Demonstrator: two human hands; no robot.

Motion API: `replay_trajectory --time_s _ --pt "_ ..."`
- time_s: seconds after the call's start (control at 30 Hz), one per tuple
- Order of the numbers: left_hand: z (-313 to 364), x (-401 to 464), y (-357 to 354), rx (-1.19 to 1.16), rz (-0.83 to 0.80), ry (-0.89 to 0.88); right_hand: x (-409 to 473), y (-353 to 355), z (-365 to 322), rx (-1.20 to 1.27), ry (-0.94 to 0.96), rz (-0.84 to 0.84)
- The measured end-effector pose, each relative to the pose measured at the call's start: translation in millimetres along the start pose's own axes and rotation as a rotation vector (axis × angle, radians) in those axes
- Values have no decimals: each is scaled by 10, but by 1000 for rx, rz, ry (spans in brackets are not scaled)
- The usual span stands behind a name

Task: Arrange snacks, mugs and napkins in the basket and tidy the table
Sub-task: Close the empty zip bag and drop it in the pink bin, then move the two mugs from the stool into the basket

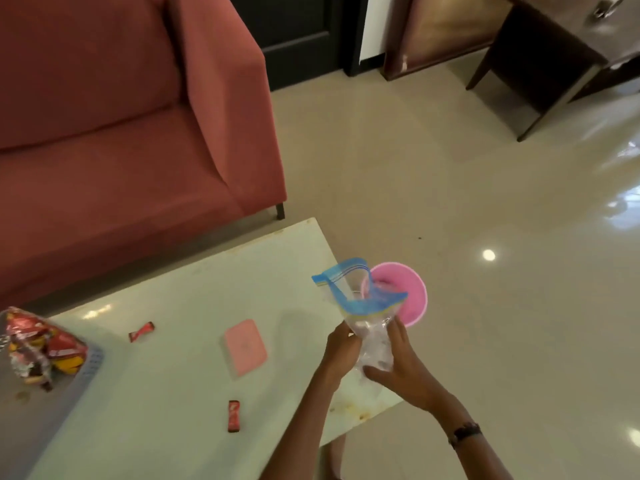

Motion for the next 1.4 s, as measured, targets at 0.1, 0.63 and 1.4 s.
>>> replay_trajectory --time_s 0.1,0.63,1.4 --pt "-133 405 -242 90 -128 22 256 136 524 -172 -24 135" --pt "-629 1969 -317 9 -53 -163 2007 570 2717 -371 -497 552" --pt "-387 787 717 -221 213 -198 1502 -247 490 -308 26 441"
Point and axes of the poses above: each hand's wrist, its own x-axis towards the middle knuckle, its own y-axis out of the back of the hand, z = x × y, the point moved 5 cm from there along x, towards the middle knuckle, and after that the axes turned 3 degrees about -z, right-handed, at the moved point
